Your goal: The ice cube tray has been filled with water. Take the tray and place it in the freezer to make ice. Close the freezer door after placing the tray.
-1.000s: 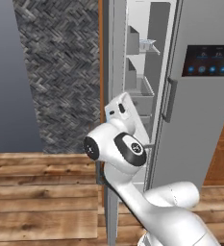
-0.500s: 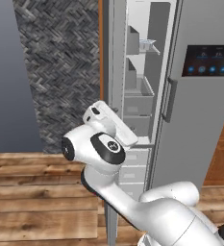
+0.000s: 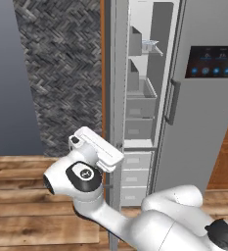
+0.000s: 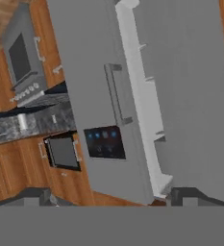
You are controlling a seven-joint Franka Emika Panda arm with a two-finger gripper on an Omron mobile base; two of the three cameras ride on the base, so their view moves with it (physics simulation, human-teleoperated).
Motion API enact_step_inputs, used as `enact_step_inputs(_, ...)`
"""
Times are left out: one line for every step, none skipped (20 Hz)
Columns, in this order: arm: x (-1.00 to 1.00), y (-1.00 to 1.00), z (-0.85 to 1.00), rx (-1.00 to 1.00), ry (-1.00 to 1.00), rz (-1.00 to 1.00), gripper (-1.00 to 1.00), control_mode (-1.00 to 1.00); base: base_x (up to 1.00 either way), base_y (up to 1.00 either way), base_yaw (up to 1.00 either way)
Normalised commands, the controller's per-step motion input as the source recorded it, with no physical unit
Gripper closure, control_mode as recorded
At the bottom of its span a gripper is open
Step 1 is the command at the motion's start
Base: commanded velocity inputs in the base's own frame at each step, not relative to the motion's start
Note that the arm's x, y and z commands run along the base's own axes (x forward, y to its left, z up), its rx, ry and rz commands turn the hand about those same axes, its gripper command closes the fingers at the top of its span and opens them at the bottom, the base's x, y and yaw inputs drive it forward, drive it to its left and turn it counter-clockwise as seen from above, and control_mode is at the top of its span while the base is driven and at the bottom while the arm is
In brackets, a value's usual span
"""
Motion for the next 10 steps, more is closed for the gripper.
enact_step_inputs(0.09,0.15,-0.64,-0.24,0.04,-0.07,-1.00,-1.00,0.00,0.00,0.00)
enact_step_inputs(0.11,0.09,-0.62,-0.24,0.06,-0.08,-1.00,-1.00,0.00,0.00,0.00)
enact_step_inputs(0.13,0.09,-0.54,-0.23,0.07,-0.09,-1.00,-1.00,0.00,0.00,0.00)
enact_step_inputs(0.12,0.11,-0.44,-0.21,0.09,-0.10,-1.00,-1.00,0.00,0.00,0.00)
enact_step_inputs(0.11,0.09,-0.31,-0.19,0.11,-0.11,-1.00,-1.00,0.00,0.00,0.00)
enact_step_inputs(0.09,0.09,-0.19,-0.17,0.12,-0.12,-1.00,-1.00,0.00,0.00,0.00)
enact_step_inputs(0.03,0.10,-0.05,-0.15,0.12,-0.12,-1.00,-1.00,0.00,0.00,0.00)
enact_step_inputs(0.00,0.14,0.00,-0.15,0.11,-0.12,-1.00,-1.00,0.00,0.00,0.00)
enact_step_inputs(0.00,0.14,0.00,-0.15,0.11,-0.12,-1.00,-1.00,0.00,0.00,0.00)
enact_step_inputs(0.00,0.14,0.00,-0.13,0.13,-0.13,-1.00,-1.00,0.00,0.00,0.00)
